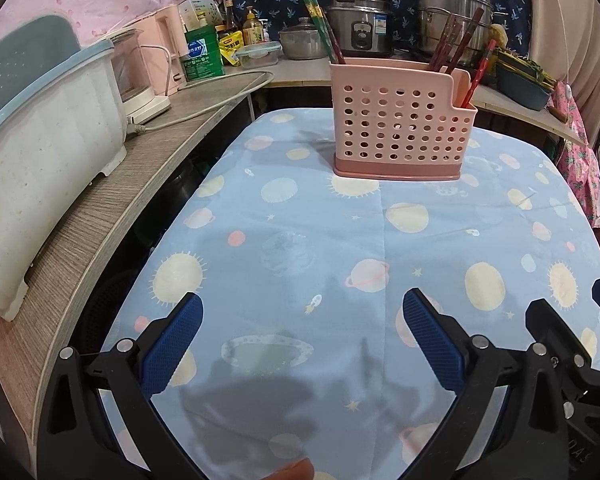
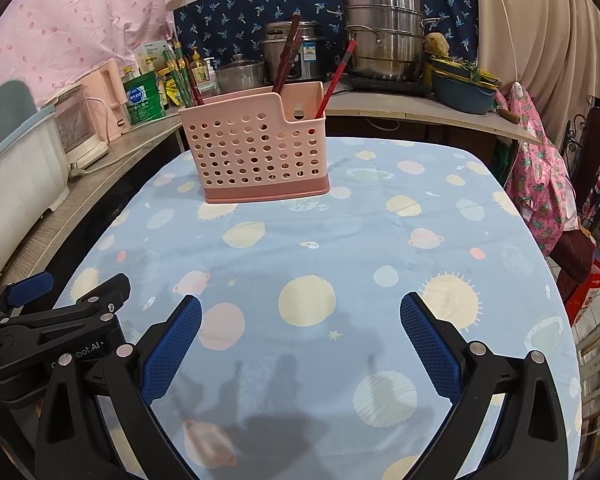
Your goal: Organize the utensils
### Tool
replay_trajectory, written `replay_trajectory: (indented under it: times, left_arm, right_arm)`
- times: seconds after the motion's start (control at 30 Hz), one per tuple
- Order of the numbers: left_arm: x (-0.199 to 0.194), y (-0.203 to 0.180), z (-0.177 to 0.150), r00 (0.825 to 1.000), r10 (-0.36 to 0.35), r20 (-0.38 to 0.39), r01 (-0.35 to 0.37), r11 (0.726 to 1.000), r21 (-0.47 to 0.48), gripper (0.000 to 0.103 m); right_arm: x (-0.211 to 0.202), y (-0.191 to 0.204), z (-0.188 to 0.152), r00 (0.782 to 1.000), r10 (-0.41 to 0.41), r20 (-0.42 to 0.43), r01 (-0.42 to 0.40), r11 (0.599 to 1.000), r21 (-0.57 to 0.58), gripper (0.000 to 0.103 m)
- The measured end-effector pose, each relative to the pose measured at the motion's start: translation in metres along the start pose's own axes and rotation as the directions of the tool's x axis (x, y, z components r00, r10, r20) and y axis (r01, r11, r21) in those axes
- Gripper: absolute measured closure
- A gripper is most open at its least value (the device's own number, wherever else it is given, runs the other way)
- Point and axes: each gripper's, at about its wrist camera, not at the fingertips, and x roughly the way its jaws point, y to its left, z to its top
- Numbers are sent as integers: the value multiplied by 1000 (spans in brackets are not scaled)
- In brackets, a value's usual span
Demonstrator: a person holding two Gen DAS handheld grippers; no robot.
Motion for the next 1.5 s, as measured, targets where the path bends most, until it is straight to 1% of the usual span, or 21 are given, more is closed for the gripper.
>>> replay_trajectory:
  times: [0.73,1.03,1.5]
  left_arm:
    - [12,-10,21,1000,9,10,-9,1000,3,7]
    - [10,-13,25,1000,18,20,-19,1000,17,7]
    - [5,-13,38,999,26,44,-26,1000,6,7]
  right_arm:
    - [14,-6,20,1000,-8,14,8,1000,3,7]
    - [14,-8,23,1000,-11,23,10,1000,12,7]
    - [12,-9,36,999,-6,48,6,1000,7,7]
